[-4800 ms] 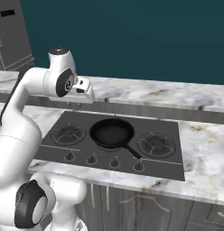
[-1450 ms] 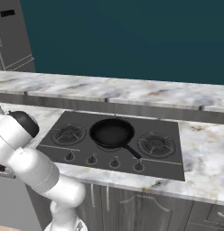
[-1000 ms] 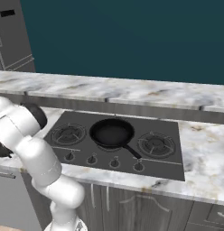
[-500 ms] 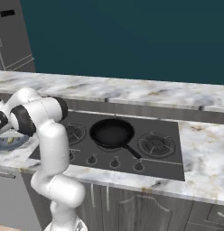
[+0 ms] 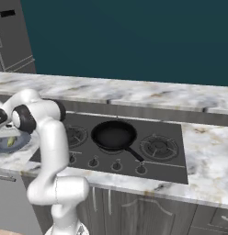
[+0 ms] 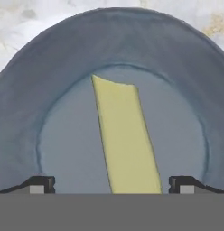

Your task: Pick up the butter stick and place it in the pan. Then turn on the burner for the pan.

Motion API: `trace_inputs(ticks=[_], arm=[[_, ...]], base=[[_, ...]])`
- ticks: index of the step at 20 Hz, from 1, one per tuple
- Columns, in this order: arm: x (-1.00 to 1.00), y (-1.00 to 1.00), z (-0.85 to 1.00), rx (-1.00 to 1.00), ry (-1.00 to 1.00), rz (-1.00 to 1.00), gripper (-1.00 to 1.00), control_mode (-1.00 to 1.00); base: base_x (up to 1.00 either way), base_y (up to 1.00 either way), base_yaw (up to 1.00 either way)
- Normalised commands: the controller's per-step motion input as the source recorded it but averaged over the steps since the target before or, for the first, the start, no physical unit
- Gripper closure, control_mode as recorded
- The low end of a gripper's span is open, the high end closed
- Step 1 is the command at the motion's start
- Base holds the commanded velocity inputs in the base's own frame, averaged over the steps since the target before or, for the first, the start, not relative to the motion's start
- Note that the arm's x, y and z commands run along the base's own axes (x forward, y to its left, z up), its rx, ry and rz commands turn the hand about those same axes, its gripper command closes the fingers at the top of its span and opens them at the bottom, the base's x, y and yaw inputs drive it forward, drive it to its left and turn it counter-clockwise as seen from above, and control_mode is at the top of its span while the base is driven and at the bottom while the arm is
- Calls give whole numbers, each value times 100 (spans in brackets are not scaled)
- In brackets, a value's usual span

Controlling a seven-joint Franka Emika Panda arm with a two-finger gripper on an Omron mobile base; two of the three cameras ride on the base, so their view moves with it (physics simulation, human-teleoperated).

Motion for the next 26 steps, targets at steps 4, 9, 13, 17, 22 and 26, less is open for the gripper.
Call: trace_inputs(ticks=[4, 9, 13, 17, 22, 26], arm=[[11, 29, -22, -8, 9, 0, 100, -100], [-1, 5, -63, 0, -2, 0, 100, -100], [-13, -5, -56, 9, -15, 0, 100, -100], [-26, -23, -47, 12, -21, 0, 100, -100], [-26, -44, -20, 14, -14, 0, 100, -100], [-9, -40, 12, 8, -4, 0, 100, -100]], base=[[0, 0, 0], [0, 0, 0], [0, 0, 0], [0, 0, 0], [0, 0, 0], [0, 0, 0]])
